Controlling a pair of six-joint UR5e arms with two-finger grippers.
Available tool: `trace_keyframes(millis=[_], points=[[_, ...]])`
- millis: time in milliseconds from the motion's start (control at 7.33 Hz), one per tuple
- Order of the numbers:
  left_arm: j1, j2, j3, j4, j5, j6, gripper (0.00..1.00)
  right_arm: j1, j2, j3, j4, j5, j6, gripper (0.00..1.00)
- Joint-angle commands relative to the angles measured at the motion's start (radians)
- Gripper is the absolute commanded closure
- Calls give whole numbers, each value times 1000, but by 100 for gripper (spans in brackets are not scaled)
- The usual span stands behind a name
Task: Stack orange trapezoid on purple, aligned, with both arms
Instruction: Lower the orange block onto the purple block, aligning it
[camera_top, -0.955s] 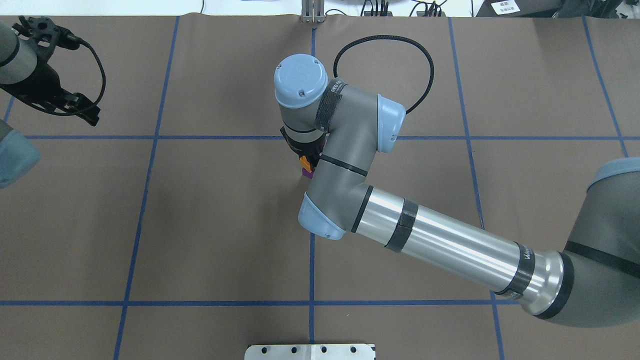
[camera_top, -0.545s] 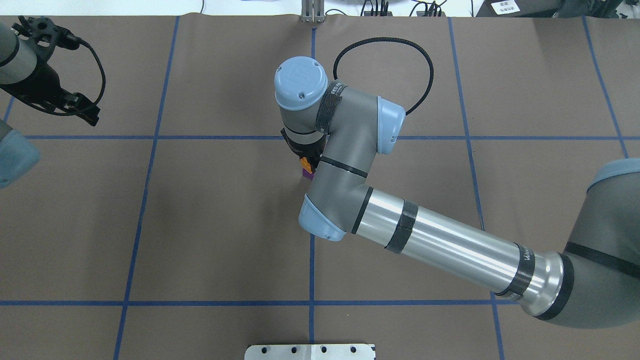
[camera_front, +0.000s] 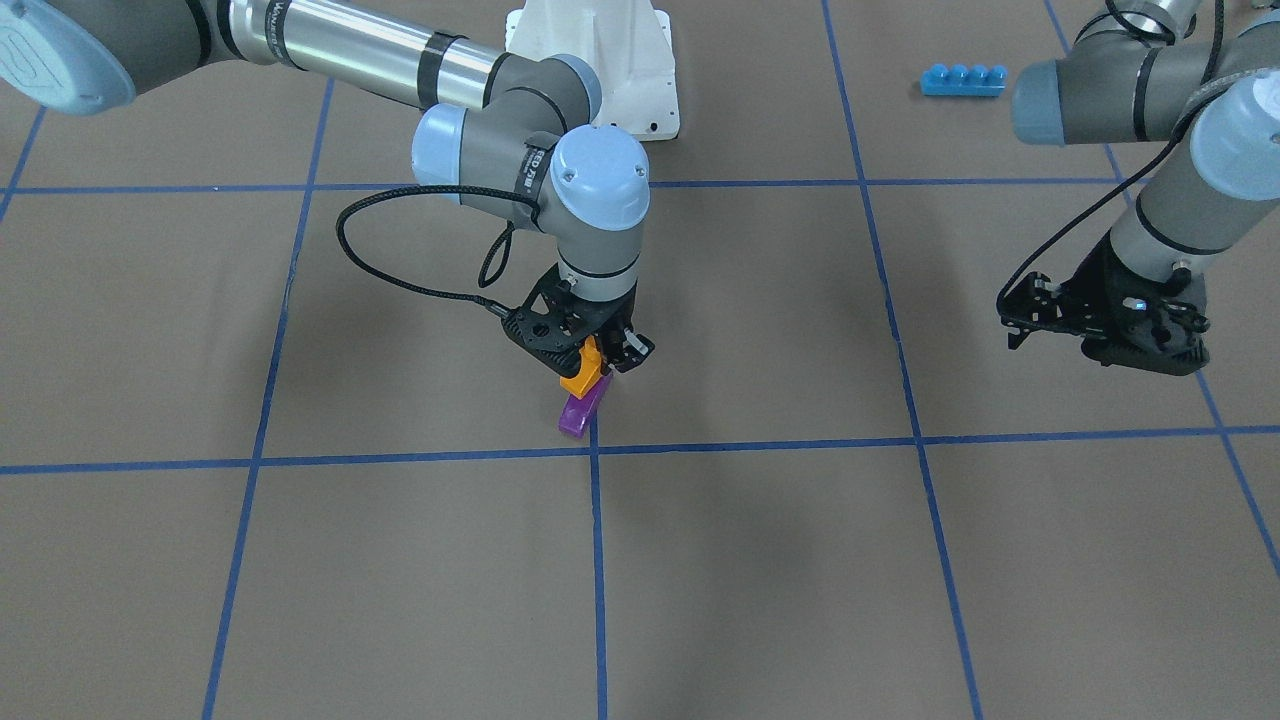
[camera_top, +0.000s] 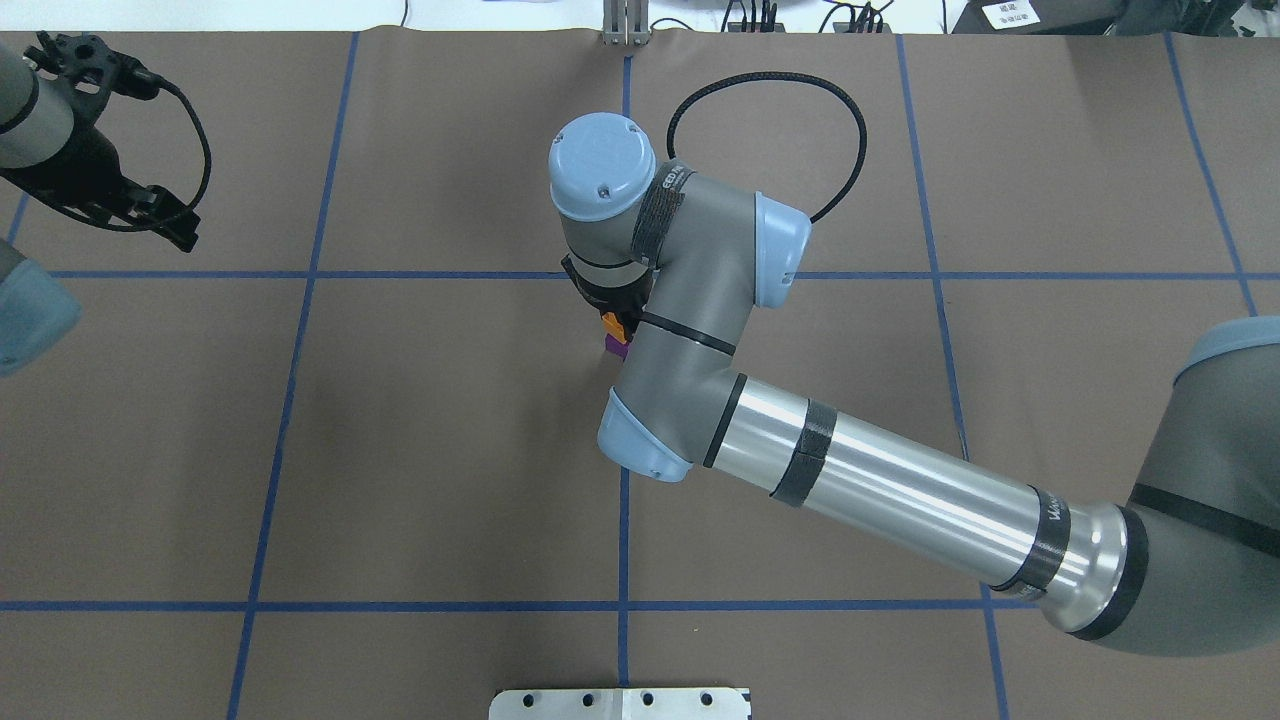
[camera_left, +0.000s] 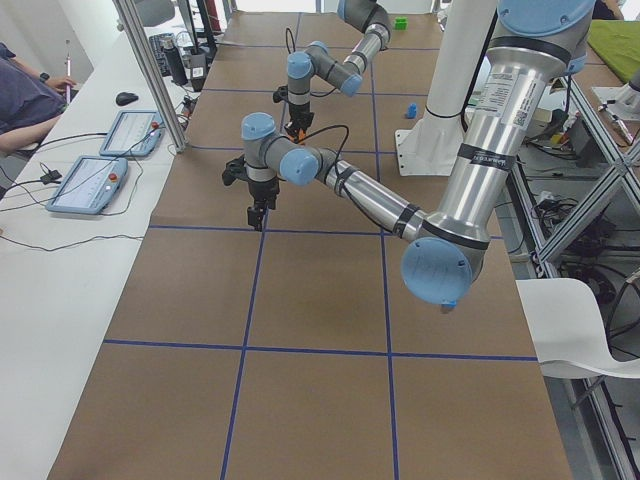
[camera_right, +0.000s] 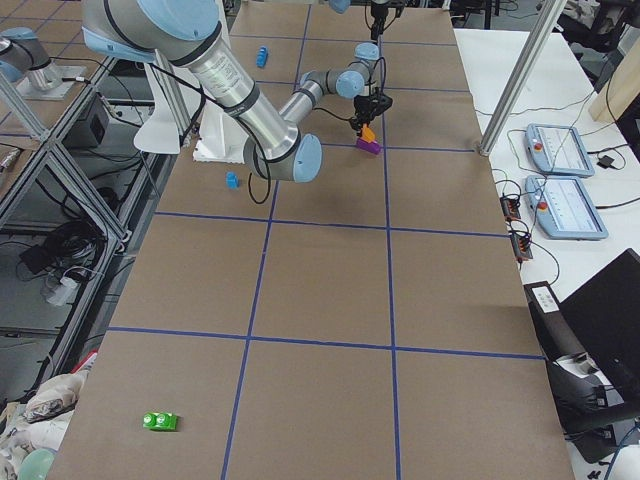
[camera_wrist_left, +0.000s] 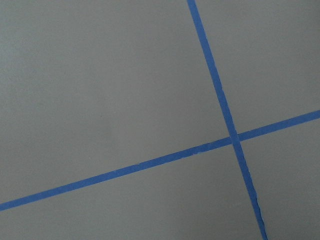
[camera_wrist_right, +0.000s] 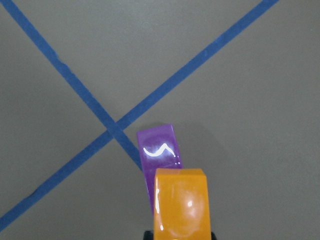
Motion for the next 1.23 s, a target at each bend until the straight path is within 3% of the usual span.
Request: trace_keyframes(millis=[0, 955, 1091], points=[[0, 0, 0, 0, 2, 0, 0, -2, -13, -4, 40, -3, -18, 100], [0, 2, 5, 0, 2, 0, 0, -19, -34, -7, 86, -38, -40, 100], [0, 2, 5, 0, 2, 0, 0, -19, -34, -7, 86, -38, -40, 96]])
